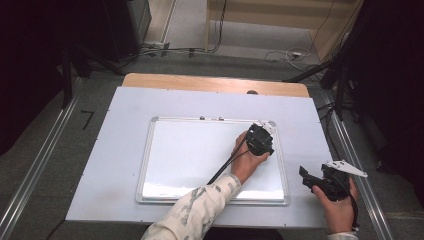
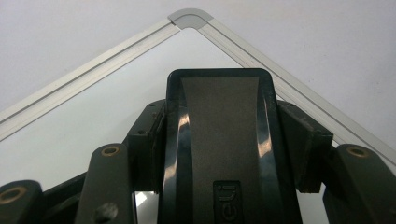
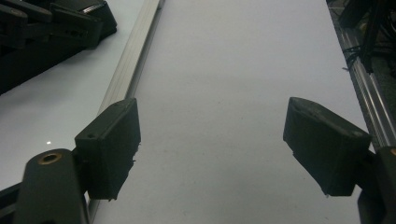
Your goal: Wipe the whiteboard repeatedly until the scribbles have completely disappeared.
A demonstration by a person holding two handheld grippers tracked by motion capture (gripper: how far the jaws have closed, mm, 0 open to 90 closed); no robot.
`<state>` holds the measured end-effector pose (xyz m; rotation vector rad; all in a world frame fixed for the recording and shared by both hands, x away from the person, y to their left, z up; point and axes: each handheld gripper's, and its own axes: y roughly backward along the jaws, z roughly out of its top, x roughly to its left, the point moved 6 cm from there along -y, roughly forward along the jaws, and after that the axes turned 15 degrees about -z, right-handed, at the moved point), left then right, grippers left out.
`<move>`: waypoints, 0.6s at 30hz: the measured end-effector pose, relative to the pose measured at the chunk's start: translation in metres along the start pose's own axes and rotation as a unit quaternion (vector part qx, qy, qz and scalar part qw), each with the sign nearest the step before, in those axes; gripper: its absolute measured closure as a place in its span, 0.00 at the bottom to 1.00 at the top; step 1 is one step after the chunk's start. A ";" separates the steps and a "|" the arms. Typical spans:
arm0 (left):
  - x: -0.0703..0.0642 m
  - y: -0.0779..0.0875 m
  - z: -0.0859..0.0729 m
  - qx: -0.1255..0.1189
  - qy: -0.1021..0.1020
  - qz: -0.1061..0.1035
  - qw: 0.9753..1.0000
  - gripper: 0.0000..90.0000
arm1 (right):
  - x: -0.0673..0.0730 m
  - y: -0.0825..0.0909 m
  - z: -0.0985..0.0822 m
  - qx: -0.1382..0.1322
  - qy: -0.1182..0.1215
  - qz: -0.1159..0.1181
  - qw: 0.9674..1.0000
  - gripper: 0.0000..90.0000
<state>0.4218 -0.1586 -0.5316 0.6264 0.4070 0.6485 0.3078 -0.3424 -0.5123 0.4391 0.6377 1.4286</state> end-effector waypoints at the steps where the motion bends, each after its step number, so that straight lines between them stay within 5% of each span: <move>1: 0.001 0.000 0.000 -0.001 0.001 0.000 1.000 0.46 | 0.000 0.000 0.000 0.000 0.000 0.000 1.000 0.20; 18: 0.017 -0.004 0.008 -0.001 0.005 0.005 1.000 0.46 | -0.003 0.001 -0.001 0.000 -0.001 -0.001 1.000 0.20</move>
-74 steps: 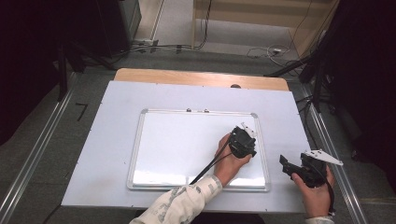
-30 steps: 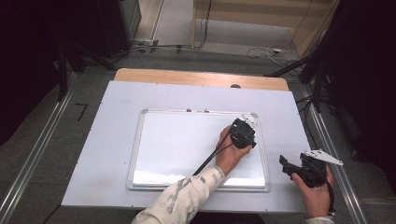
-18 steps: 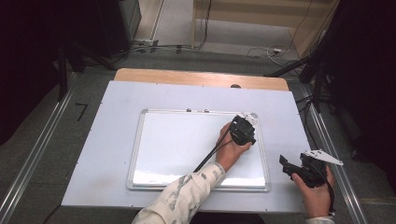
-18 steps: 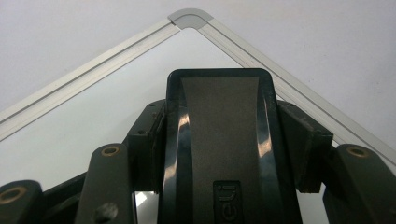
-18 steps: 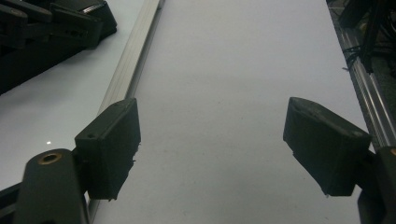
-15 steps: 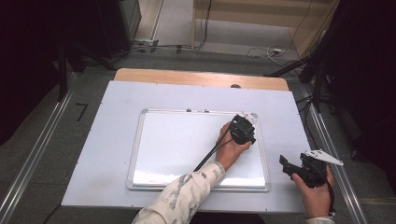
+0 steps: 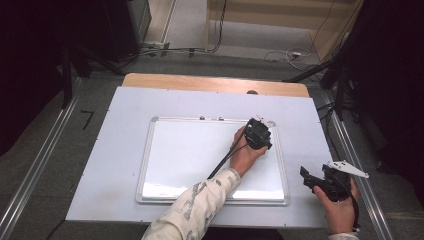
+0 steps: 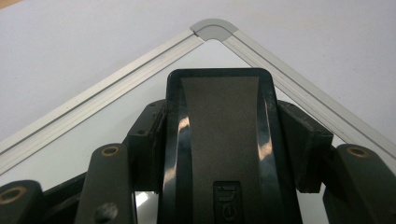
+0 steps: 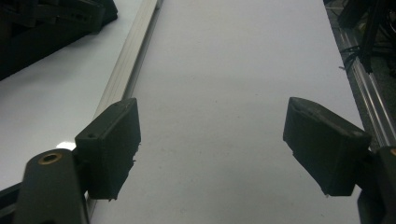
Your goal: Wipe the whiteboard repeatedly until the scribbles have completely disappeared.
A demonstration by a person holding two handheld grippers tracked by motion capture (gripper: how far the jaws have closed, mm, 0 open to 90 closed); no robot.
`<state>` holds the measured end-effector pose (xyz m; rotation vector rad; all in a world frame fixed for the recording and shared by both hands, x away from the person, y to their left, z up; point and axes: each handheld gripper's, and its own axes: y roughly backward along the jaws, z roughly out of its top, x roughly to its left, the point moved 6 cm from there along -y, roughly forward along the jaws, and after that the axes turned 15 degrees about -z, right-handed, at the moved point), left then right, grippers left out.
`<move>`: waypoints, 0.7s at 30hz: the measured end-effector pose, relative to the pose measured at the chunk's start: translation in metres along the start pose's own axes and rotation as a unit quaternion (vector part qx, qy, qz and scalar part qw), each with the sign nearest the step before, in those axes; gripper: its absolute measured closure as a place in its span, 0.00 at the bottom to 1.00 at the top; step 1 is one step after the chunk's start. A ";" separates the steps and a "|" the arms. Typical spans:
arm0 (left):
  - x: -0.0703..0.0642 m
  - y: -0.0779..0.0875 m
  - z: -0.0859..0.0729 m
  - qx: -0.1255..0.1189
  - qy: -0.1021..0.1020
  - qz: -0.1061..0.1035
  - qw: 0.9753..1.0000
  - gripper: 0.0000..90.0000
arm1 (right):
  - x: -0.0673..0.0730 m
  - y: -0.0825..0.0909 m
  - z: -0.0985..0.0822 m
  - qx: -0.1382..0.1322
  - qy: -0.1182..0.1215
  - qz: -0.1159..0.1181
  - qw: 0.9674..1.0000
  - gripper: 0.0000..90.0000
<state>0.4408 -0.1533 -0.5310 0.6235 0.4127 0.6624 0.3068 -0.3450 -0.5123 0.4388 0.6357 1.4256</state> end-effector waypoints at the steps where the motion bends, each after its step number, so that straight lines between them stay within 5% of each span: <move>1: 0.000 0.000 0.000 0.000 0.001 0.000 1.000 0.46 | 0.000 0.000 0.000 0.001 -0.001 0.000 1.000 0.20; 12: -0.010 0.002 -0.004 0.010 -0.008 -0.001 1.000 0.46 | 0.000 -0.001 0.001 0.000 -0.002 0.000 1.000 0.20; 21: -0.032 0.005 -0.013 0.009 -0.015 -0.019 1.000 0.46 | 0.003 -0.001 0.002 -0.001 0.000 0.002 1.000 0.20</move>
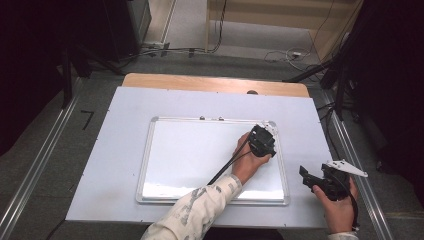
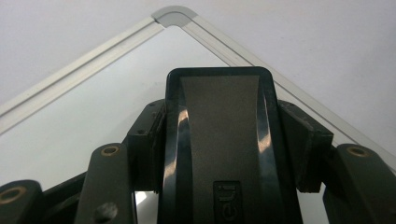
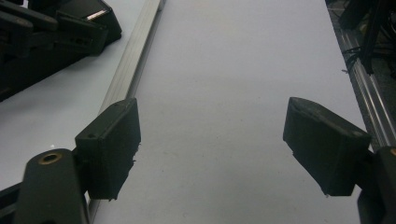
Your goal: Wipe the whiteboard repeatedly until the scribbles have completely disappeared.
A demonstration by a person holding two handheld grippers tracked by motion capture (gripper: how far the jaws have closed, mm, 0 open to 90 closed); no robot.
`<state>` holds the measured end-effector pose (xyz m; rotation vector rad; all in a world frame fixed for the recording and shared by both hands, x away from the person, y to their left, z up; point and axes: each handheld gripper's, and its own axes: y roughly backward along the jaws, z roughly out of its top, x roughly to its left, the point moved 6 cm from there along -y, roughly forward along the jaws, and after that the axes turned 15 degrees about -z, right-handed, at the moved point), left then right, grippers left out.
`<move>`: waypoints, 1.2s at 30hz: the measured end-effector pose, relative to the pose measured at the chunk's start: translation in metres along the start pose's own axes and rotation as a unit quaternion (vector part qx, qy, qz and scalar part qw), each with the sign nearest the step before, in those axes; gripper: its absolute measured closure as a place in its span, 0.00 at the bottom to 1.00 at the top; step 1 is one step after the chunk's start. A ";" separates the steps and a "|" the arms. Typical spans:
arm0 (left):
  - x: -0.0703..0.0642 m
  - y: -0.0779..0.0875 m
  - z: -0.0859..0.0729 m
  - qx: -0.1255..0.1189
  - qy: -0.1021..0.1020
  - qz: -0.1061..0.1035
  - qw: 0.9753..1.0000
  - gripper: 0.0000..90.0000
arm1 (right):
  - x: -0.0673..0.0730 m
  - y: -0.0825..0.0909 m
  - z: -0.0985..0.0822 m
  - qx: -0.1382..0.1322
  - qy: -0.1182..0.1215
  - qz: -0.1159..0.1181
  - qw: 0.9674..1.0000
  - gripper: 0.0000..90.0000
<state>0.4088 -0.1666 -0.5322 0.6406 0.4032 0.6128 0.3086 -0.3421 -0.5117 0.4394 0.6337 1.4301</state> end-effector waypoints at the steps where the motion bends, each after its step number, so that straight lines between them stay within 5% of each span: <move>1: -0.003 0.001 -0.001 0.000 -0.002 -0.001 1.000 0.46 | 0.000 0.000 0.000 0.000 0.001 0.000 1.000 0.20; 15: -0.031 0.012 -0.020 0.004 -0.011 -0.012 1.000 0.46 | 0.001 0.000 0.000 0.001 0.002 -0.001 1.000 0.20; 19: -0.027 0.011 -0.017 0.003 -0.010 -0.013 1.000 0.46 | 0.000 -0.001 -0.001 0.001 0.001 -0.002 1.000 0.20; 28: 0.006 0.006 -0.004 -0.006 0.016 0.007 1.000 0.46 | -0.002 0.001 -0.001 0.001 -0.002 -0.001 1.000 0.20; 36: 0.004 0.014 0.002 -0.016 0.014 0.011 1.000 0.46 | -0.002 -0.001 -0.001 0.002 0.000 0.000 1.000 0.20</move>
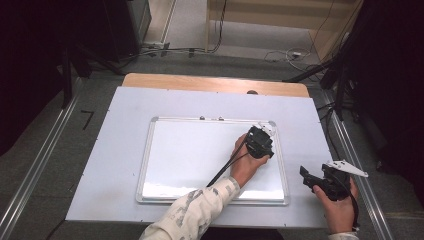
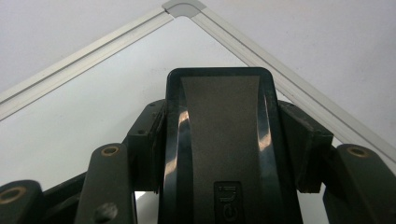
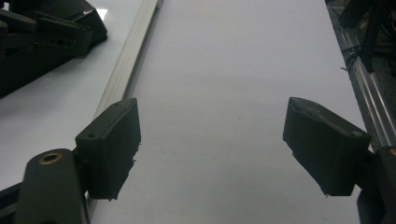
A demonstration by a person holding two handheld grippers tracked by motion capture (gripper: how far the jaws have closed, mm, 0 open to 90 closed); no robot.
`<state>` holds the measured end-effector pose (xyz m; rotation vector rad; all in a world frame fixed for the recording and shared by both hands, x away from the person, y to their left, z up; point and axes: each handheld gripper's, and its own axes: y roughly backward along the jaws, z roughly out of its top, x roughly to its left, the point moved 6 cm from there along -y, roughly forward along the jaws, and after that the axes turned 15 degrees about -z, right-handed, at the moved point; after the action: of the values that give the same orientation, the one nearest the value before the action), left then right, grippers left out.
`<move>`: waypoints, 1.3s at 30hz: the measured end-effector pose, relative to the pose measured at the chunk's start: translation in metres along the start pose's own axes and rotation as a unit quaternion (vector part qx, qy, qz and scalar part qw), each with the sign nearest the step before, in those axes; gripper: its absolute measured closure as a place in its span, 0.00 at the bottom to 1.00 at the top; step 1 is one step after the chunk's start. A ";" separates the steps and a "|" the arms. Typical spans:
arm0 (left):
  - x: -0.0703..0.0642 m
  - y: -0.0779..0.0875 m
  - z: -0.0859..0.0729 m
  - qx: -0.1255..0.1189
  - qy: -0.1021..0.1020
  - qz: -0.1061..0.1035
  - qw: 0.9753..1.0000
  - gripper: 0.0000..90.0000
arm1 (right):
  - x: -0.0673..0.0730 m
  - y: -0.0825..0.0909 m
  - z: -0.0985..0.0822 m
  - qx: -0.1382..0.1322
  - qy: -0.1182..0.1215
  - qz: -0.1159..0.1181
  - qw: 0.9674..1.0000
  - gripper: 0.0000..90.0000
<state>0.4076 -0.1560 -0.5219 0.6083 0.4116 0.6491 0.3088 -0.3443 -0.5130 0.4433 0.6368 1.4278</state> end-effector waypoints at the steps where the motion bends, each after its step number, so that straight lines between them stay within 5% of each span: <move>1: -0.001 0.004 0.003 -0.006 0.000 -0.001 1.000 0.46 | 0.000 0.000 0.000 0.000 0.000 0.000 1.000 0.20; 13: 0.009 0.038 0.011 -0.020 0.013 0.002 1.000 0.46 | 0.002 0.000 0.001 -0.001 0.001 -0.001 1.000 0.20; 25: 0.025 0.063 0.002 -0.033 0.030 0.019 0.999 0.46 | 0.004 -0.001 0.001 0.000 0.004 -0.001 1.000 0.20; 39: 0.070 0.104 -0.021 -0.048 0.072 0.062 0.994 0.46 | 0.008 -0.002 0.002 0.000 0.012 -0.002 1.000 0.20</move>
<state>0.4021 -0.0354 -0.4823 0.5009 0.4758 0.8305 0.3124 -0.3366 -0.5138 0.4263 0.6570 1.4310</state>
